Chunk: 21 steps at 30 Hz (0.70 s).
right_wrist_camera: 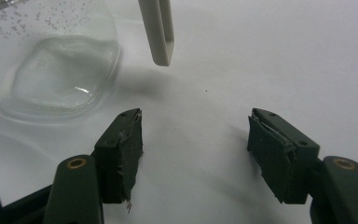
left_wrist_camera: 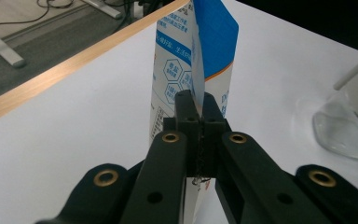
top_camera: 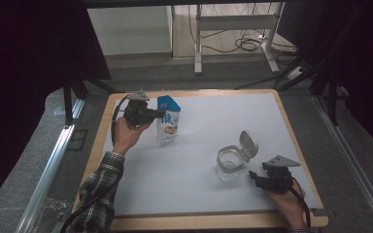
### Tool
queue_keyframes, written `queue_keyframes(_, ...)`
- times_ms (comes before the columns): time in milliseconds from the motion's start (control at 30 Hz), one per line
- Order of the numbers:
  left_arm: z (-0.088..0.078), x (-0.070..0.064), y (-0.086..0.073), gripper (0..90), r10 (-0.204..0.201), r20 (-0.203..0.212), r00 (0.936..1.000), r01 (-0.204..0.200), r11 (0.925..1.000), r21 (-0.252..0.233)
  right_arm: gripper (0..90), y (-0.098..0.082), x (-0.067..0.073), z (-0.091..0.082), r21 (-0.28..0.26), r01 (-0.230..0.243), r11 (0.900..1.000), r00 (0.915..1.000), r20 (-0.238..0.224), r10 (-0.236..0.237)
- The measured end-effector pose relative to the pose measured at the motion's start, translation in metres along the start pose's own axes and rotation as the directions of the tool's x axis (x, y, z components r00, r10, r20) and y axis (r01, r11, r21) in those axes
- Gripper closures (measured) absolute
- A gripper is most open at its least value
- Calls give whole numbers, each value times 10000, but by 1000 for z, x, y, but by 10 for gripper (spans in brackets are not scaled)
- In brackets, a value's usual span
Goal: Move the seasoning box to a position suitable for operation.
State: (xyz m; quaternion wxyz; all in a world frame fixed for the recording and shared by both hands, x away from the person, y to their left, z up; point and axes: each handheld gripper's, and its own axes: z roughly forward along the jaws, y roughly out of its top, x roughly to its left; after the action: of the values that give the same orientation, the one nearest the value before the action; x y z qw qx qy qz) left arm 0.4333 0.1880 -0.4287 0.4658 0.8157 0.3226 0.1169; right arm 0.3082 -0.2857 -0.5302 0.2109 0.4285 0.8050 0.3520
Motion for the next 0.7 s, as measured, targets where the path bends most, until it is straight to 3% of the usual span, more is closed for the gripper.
queue_keyframes(700,-13,-47,-3,900,591,720,9957,-592,9982,-2,329,0,1,0,56,82,10000,9999,-79,-81)
